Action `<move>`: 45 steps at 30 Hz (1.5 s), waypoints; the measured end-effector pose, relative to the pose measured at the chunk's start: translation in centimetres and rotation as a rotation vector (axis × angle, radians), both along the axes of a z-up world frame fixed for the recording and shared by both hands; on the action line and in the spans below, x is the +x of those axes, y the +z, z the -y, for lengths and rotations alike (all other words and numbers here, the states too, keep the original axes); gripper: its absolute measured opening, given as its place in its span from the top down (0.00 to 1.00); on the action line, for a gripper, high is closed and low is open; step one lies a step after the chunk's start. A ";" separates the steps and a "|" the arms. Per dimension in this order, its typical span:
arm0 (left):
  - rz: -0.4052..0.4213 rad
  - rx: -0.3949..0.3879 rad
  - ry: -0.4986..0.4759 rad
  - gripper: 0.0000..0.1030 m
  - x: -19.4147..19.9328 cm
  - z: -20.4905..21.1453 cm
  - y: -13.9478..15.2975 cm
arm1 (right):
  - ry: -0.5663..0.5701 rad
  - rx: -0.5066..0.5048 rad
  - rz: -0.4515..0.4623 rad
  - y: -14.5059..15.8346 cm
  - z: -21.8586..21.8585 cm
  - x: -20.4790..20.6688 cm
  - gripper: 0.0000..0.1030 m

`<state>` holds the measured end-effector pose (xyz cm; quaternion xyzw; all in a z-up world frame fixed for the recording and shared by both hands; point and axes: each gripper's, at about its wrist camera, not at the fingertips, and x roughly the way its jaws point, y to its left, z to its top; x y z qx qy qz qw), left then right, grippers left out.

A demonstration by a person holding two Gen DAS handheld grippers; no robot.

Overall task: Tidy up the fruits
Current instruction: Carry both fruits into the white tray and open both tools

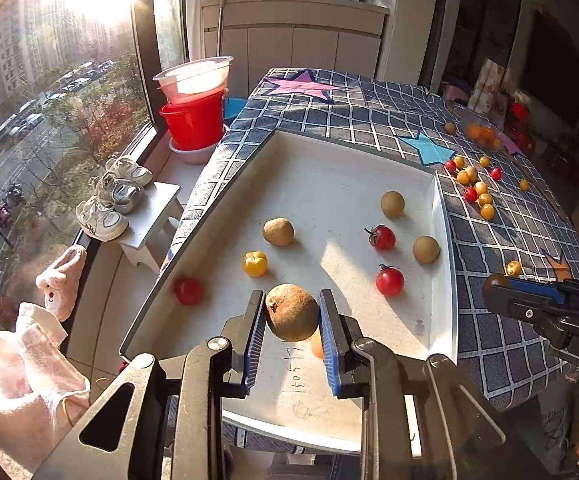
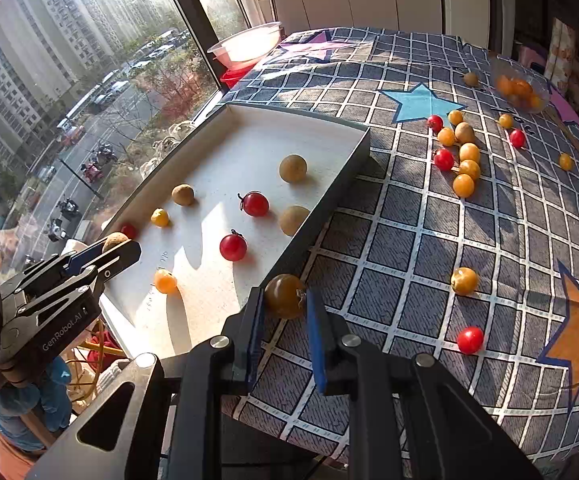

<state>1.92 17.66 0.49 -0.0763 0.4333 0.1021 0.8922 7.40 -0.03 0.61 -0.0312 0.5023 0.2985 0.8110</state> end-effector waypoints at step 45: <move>-0.093 0.023 0.067 0.73 0.3 -2.9 -4.1 | 0.147 -0.132 -0.038 -4.2 -8.4 0.2 0.78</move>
